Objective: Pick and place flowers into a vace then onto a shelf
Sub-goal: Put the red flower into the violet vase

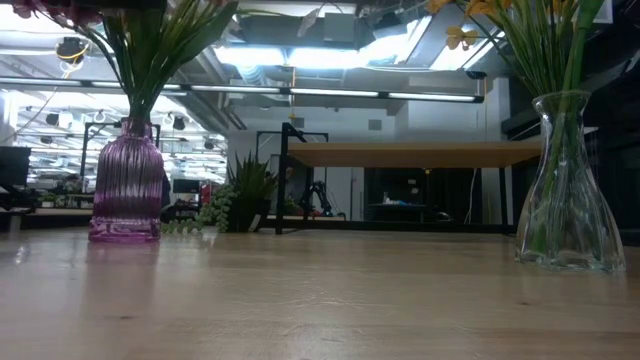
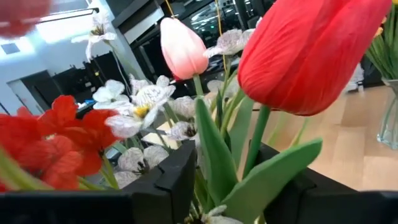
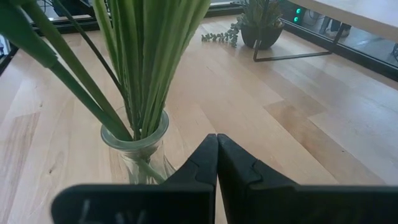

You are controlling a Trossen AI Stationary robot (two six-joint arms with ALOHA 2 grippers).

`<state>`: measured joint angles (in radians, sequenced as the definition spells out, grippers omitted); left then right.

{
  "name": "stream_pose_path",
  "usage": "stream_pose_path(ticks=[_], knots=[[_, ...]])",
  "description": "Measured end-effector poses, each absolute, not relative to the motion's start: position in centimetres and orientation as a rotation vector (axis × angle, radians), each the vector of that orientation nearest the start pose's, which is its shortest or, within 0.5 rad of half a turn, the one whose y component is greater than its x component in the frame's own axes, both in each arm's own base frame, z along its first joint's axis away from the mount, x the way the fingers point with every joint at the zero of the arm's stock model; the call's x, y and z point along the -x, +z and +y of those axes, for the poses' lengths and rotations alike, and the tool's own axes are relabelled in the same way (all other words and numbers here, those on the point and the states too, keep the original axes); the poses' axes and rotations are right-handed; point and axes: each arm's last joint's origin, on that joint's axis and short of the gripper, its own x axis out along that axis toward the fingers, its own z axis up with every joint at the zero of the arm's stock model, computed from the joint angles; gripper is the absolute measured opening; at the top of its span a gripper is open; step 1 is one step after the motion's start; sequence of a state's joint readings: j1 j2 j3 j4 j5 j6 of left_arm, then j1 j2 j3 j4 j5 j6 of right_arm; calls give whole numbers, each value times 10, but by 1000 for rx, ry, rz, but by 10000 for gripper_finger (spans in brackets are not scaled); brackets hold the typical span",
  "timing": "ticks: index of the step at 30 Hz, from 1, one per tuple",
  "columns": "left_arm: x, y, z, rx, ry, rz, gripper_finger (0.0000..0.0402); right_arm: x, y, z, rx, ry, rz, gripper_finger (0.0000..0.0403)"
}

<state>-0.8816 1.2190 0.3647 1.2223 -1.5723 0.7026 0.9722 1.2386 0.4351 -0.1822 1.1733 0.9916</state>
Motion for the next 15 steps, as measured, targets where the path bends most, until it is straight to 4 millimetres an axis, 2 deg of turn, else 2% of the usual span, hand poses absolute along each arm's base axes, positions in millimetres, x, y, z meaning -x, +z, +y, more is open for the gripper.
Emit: stream_pose_path(ticks=[6,15], knots=[[-147,229,-137,-346,668,122,128,-130,153,143,-103,-374,317,12],[-141,232,-145,-354,622,116,175,-130,153,143,-103,-374,317,12]])
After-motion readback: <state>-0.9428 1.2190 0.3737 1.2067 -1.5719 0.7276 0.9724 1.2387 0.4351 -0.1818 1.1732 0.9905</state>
